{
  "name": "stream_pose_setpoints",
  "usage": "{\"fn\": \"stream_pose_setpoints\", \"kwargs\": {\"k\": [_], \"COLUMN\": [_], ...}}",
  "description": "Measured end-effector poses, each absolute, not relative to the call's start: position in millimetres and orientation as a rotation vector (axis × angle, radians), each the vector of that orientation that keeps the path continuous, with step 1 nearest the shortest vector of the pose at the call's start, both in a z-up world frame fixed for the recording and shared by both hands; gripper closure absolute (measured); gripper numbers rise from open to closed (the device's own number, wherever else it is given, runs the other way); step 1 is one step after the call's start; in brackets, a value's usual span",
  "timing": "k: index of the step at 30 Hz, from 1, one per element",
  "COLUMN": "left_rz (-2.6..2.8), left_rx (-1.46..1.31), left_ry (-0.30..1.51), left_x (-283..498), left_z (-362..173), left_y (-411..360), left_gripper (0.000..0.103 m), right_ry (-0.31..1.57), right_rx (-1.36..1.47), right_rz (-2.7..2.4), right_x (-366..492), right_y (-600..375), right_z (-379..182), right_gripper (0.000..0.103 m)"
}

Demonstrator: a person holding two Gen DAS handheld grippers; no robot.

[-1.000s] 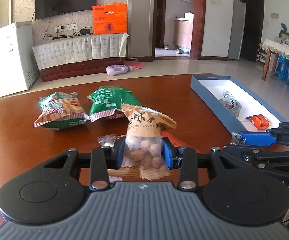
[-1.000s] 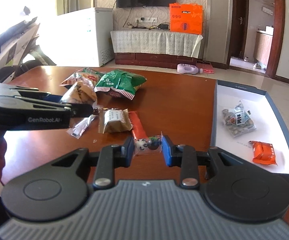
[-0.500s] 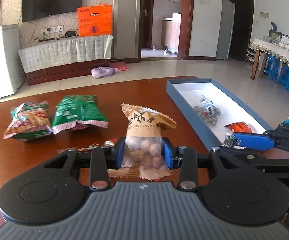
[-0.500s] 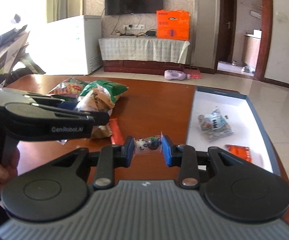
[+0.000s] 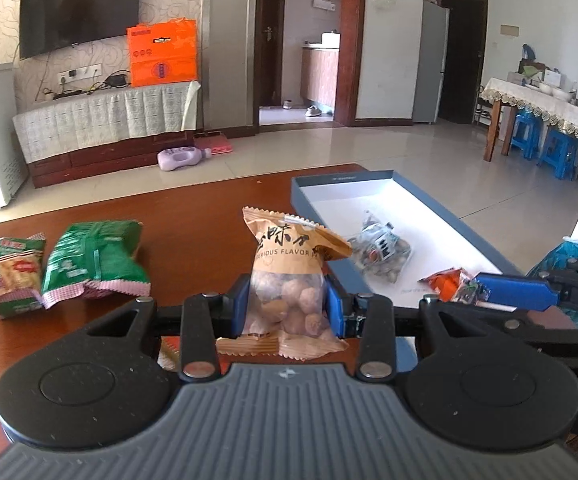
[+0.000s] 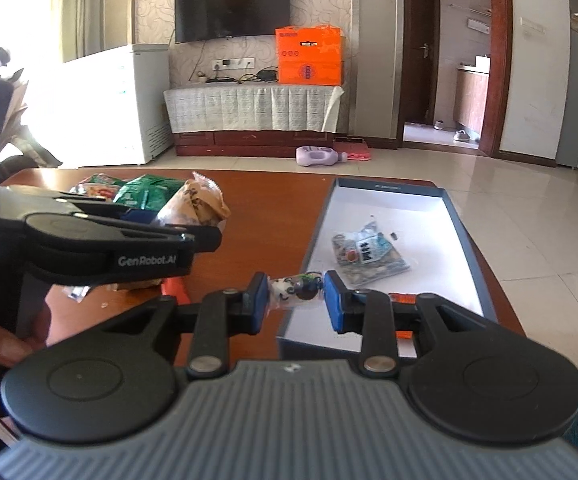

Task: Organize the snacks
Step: 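Carry the peanut bag with left while right carries the candy packet toward the box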

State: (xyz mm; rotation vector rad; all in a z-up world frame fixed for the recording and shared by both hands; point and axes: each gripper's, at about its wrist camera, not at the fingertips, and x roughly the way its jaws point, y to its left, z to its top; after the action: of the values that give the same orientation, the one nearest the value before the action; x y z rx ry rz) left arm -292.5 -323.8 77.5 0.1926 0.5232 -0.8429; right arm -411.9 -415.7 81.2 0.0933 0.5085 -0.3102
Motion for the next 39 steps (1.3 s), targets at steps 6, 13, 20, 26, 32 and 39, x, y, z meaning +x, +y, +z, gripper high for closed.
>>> {"fn": "stream_pose_setpoints", "kwargs": {"k": [6,13,20,26,32,39], "left_rz": [-0.882,-0.903,-0.910,-0.928,-0.938,-0.929], "left_rx": [0.189,0.202,0.190,0.188,0.196,0.214], "left_ry": [0.527,0.517,0.521,0.527,0.544,0.565], "left_x": [-291.7,-288.8,-281.8,-274.0,-267.1,-260.3], "left_z": [73.5,73.3,73.0,72.8,64.7,53.6], "left_y": [-345.7,-373.5,-408.5,-439.5,-466.1,-488.0], "left_gripper": [0.059,0.059,0.059,0.059,0.059,0.059], "right_ry": [0.513,0.515,0.523,0.532,0.541,0.543], "right_rx": [0.119,0.159,0.174,0.183,0.191,0.189], "right_rz": [-0.342,-0.373,-0.397,-0.422,-0.438,-0.448], "right_x": [-413.5,-417.0,-417.9,-417.0,-413.5,-412.0], "right_y": [-432.3,-450.2,-459.2,-467.8,-471.8,-474.6], "right_z": [78.9,73.2,67.6,63.0,58.1,57.0], "right_gripper": [0.069,0.069,0.069,0.069,0.069,0.069]}}
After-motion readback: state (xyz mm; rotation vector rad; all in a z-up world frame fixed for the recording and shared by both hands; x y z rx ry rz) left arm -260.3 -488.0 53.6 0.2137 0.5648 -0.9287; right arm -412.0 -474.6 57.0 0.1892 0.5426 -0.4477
